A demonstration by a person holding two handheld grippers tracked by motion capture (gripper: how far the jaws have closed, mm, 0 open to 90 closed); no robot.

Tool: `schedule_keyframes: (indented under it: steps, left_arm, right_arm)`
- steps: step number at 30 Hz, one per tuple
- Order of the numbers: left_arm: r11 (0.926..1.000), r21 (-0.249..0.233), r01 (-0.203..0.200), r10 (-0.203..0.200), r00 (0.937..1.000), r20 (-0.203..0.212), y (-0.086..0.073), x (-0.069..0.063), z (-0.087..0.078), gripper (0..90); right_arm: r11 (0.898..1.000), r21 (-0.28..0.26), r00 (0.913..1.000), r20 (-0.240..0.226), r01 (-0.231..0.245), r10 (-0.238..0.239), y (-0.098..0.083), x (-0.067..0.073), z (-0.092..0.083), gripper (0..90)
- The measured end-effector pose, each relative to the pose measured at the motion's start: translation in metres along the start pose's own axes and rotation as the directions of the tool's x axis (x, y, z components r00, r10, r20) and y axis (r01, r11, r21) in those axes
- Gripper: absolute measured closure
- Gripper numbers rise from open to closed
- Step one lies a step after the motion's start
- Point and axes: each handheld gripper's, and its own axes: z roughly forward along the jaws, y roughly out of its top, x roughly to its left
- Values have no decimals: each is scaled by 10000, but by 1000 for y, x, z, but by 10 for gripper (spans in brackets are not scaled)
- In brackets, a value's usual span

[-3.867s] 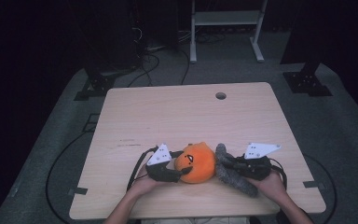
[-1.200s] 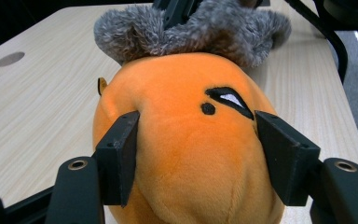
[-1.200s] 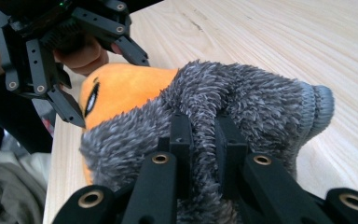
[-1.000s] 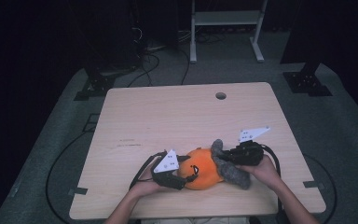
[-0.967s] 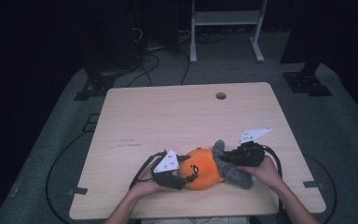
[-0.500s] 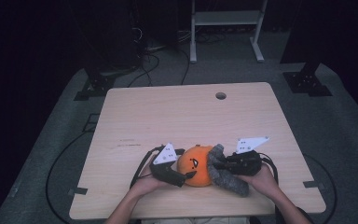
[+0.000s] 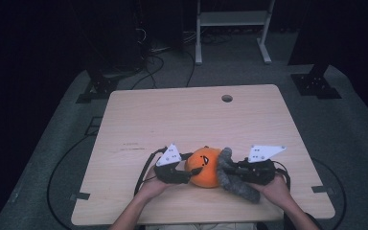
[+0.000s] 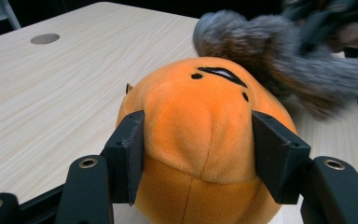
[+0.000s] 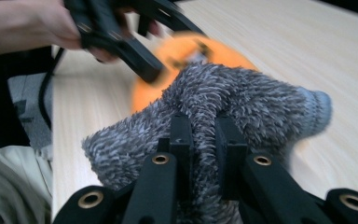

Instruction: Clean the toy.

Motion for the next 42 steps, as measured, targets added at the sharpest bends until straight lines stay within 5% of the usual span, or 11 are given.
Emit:
schedule_keyframes:
  steps: [3, 7, 11, 15, 17, 22, 29, 33, 37, 40, 42]
  left_arm:
    - [9999, 114, 14, -14, 10000, -11, -1, 0, -1, 351]
    - [9977, 184, 654, -651, 9978, -124, -5, 4, -4, 164]
    - [9997, 95, 209, -208, 9997, -94, -5, -1, -3, 335]
    - [9995, -89, 300, -301, 9995, -85, -3, 0, -4, 386]
    - [9994, -221, 267, -269, 9996, -81, -1, 1, -3, 405]
    - [9979, -355, 544, -547, 9985, -74, 2, -1, 0, 421]
    - [9981, -254, 568, -571, 9983, -113, -3, 2, -3, 411]
    - [9999, -170, 14, -14, 10000, -27, -2, -1, -3, 417]
    - [9980, -32, -629, 629, 9980, 54, -1, -5, -2, 432]
    - [9963, 3, -854, 854, 9963, 91, -1, -7, -2, 430]
    - [9978, 2, -660, 660, 9978, 57, -2, -5, -3, 399]
  right_arm:
    - [9985, 271, 9989, -49, 477, -476, 9, 5, 15, 792]
    - [9998, 190, 9999, -151, 4, -1, 2, -4, 20, 793]
    - [9986, 524, 9998, 157, 104, -112, -5, -6, 13, 793]
    - [9978, 626, 9977, 653, -228, 187, -15, -13, -2, 793]
    - [9995, 298, 9990, 422, -142, 129, -10, -8, -7, 793]
    - [9984, -82, 9984, -96, 556, -557, 12, 10, 5, 791]
    - [9976, 275, 9978, -202, 636, -631, 12, 7, 25, 793]
    - [9981, 495, 9993, 39, 356, -359, 5, -2, 11, 793]
    - [9995, -7, 9987, 403, 304, -304, 18, -11, -6, 793]
    - [9995, 142, 9990, 338, 273, -277, 25, -19, -2, 792]
    - [9987, 490, 9998, 141, 137, -144, 24, -23, 7, 792]
